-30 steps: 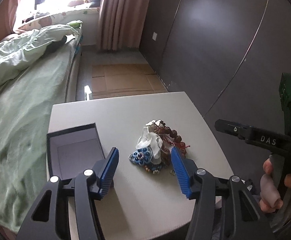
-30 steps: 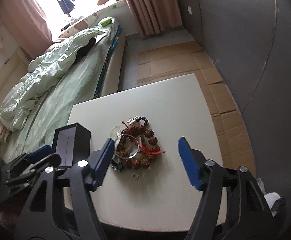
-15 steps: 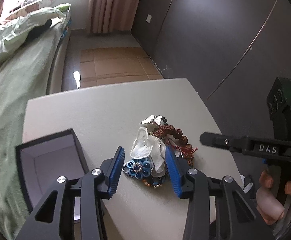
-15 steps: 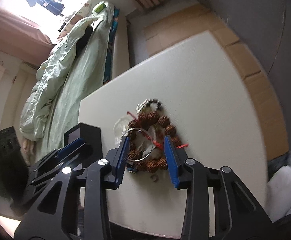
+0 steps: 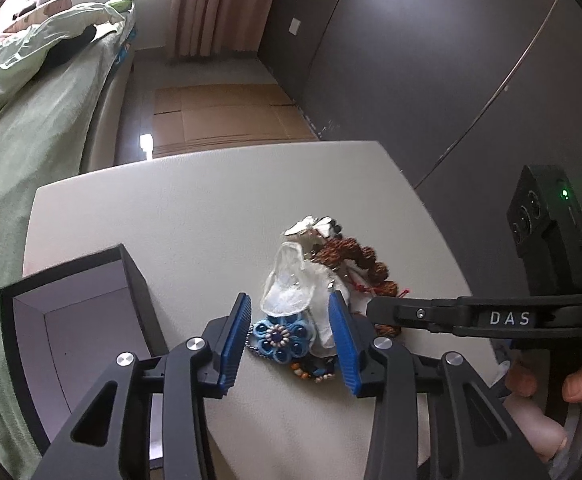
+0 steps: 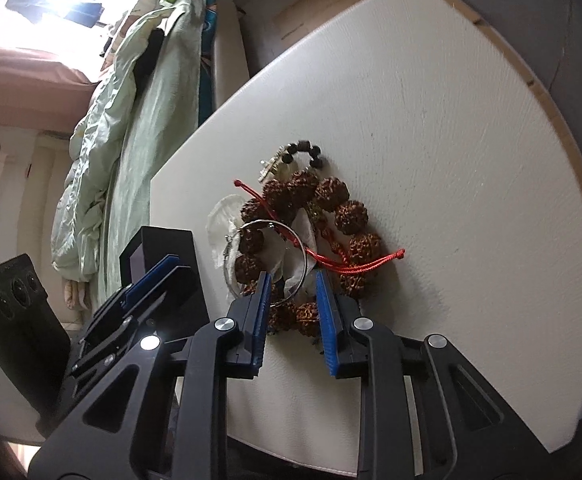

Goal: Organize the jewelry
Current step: 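Grasp the white tissue with the left gripper while the right gripper grasps the silver bangle, then carry the tissue into the black box and open the left gripper while the right lifts the bangle, then lower the silver bangle into the black box and open the right gripper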

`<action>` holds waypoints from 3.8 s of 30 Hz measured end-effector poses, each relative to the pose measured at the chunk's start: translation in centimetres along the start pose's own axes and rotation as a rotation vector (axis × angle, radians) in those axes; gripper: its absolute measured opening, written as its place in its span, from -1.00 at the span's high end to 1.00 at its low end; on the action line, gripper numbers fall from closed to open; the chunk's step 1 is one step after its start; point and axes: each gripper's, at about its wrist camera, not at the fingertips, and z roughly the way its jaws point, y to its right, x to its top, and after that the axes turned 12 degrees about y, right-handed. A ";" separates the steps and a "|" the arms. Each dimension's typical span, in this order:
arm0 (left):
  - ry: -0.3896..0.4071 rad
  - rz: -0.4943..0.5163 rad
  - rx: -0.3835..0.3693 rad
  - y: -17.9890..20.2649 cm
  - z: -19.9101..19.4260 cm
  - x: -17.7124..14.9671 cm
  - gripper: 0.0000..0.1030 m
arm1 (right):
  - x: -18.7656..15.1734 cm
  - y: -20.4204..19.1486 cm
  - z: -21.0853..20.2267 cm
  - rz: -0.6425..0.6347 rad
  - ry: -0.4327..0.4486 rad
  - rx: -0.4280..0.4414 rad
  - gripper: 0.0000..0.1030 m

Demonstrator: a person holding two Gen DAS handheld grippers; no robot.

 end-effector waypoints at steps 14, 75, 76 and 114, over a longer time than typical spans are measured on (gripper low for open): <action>0.002 0.003 -0.005 -0.2 1.9 0.0 0.28 | 0.6 -0.7 -0.8 -0.009 0.074 0.006 0.92; 0.246 -0.184 0.080 -8.0 -13.3 -0.3 1.00 | -3.6 -10.7 -6.9 -0.187 0.292 0.290 0.93; 0.241 -0.190 0.083 -8.2 -13.1 -0.4 0.90 | -3.5 -10.7 -6.9 -0.184 0.290 0.300 0.93; 0.311 -0.247 0.181 -12.6 -16.4 -0.9 -0.27 | -6.2 -15.7 3.8 -0.221 0.058 0.260 0.30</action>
